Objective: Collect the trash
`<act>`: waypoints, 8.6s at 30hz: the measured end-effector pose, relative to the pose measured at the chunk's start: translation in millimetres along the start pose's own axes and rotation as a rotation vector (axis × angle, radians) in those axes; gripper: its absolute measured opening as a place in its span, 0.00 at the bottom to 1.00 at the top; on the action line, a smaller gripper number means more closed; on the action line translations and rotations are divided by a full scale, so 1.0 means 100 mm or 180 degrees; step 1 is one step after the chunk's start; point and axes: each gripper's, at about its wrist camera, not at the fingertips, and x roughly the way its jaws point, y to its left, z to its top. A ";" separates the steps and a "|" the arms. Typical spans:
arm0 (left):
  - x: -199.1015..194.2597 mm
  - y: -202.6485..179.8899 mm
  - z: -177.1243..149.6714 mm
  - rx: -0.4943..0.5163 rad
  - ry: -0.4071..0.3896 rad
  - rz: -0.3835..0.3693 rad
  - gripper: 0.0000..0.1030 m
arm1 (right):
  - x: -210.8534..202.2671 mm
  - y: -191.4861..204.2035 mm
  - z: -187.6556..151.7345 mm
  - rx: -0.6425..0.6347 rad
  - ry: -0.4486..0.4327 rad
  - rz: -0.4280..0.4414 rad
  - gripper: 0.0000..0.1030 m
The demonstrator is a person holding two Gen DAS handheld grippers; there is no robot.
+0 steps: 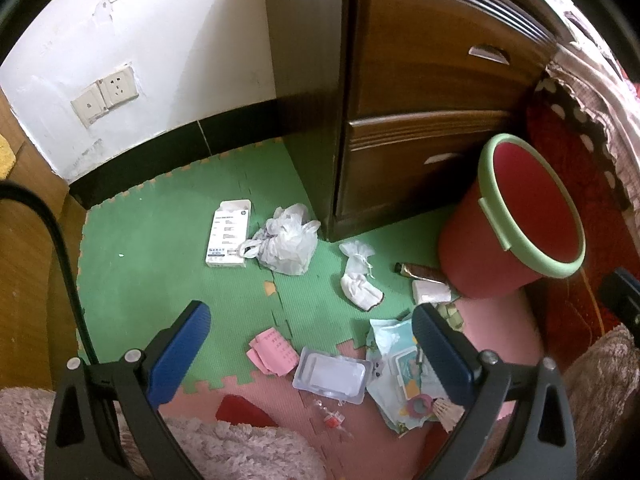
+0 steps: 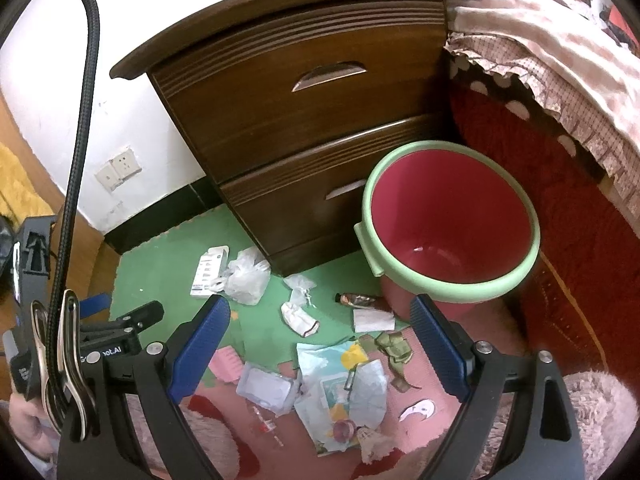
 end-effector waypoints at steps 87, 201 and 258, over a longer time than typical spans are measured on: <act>3.25 1.03 0.74 -0.1747 0.1396 -0.0027 0.54 | 2.31 0.60 -0.19 -0.0384 0.1465 -0.0213 0.85; 1.16 0.68 0.74 -0.0753 0.1105 -0.0081 0.25 | 3.81 0.22 -0.64 -0.0890 0.1706 -0.0203 0.22; -0.46 -1.17 0.89 0.0112 0.0346 -0.0975 0.24 | -0.09 -0.69 0.63 -0.0312 0.0325 0.0015 0.23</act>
